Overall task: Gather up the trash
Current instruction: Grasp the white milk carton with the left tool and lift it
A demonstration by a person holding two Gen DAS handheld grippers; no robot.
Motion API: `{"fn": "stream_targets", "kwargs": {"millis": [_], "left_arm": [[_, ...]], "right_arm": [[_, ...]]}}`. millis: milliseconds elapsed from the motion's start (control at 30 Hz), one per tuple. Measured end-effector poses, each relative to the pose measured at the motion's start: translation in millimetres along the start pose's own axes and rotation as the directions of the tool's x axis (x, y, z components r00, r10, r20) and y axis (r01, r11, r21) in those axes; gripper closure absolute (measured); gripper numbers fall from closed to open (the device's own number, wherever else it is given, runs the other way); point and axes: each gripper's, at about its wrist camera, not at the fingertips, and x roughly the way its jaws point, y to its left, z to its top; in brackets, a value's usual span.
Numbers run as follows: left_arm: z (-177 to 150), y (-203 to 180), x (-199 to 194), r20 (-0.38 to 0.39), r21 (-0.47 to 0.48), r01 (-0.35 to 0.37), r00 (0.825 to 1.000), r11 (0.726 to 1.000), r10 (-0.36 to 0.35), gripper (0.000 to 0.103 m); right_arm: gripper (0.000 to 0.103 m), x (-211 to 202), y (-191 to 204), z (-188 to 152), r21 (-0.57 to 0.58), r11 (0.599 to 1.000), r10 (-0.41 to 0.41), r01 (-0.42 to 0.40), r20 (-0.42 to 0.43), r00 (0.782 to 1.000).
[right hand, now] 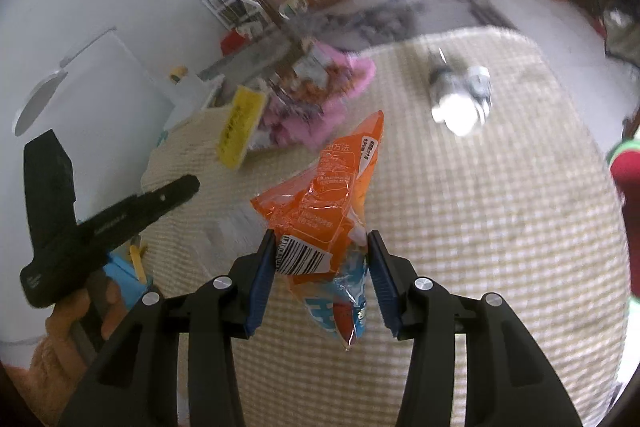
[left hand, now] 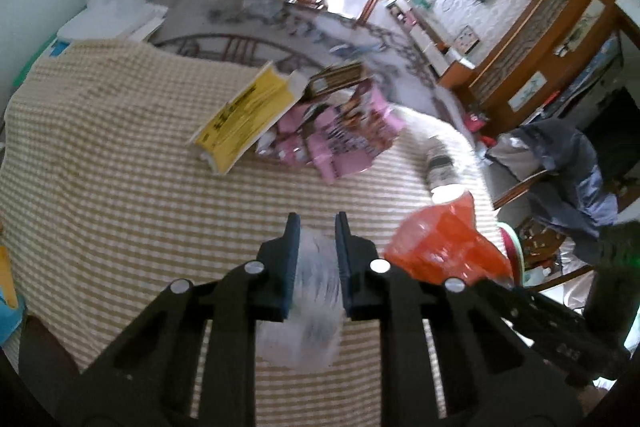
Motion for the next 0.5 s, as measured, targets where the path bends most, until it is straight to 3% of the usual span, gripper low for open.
{"fn": "stream_targets", "kwargs": {"millis": [167, 300, 500], "left_arm": [[1.5, -6.3, -5.1, 0.015, 0.020, 0.010, 1.000, 1.000, -0.010, 0.087], [-3.8, 14.3, 5.0, -0.024, -0.034, -0.013, 1.000, 0.999, 0.012, 0.081], [-17.0, 27.7, 30.9, -0.135, -0.039, -0.001, 0.991, 0.999, -0.004, 0.047]], "right_arm": [[0.058, 1.4, 8.8, 1.5, -0.040, 0.999, -0.010, 0.010, 0.007, 1.000], [0.058, 3.8, 2.7, -1.9, -0.016, 1.000, -0.019, 0.019, -0.006, 1.000], [0.058, 0.6, -15.0, -5.4, 0.051, 0.998, -0.023, 0.023, -0.006, 1.000]]}}
